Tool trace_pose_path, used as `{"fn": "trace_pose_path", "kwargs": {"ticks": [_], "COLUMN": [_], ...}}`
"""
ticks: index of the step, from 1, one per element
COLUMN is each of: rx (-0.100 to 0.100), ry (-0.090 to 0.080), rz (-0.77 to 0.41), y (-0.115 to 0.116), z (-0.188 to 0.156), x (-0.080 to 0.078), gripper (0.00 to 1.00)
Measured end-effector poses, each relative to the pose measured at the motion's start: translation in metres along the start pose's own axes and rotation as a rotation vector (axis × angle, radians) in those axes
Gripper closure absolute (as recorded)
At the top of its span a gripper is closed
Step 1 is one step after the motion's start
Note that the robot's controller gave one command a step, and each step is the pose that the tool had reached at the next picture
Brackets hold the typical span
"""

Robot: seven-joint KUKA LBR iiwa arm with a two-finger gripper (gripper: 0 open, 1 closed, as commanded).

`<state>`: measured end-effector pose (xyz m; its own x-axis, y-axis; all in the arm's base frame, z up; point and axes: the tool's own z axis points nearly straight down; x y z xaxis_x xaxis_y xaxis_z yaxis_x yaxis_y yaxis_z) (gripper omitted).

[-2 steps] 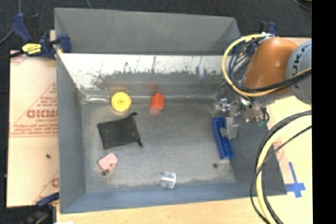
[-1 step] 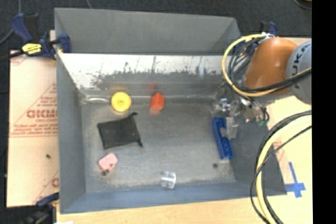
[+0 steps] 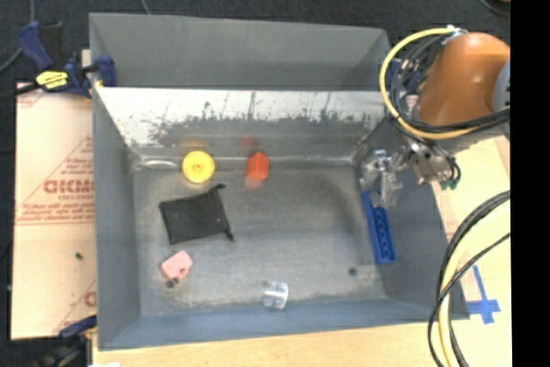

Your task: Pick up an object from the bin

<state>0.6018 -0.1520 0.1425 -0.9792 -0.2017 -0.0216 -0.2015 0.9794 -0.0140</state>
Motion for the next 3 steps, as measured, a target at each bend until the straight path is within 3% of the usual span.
{"fn": "trace_pose_path", "kwargs": {"ticks": [1, 2, 3], "rx": [0.004, 0.000, 0.009], "ry": [-0.013, 0.000, -0.023], "rz": [0.032, 0.001, -0.043], "y": [0.008, 0.007, -0.010], "z": [0.034, -0.012, -0.101], "x": [-0.036, -0.022, -0.044], "gripper": [1.00, 1.00, 1.00]}}
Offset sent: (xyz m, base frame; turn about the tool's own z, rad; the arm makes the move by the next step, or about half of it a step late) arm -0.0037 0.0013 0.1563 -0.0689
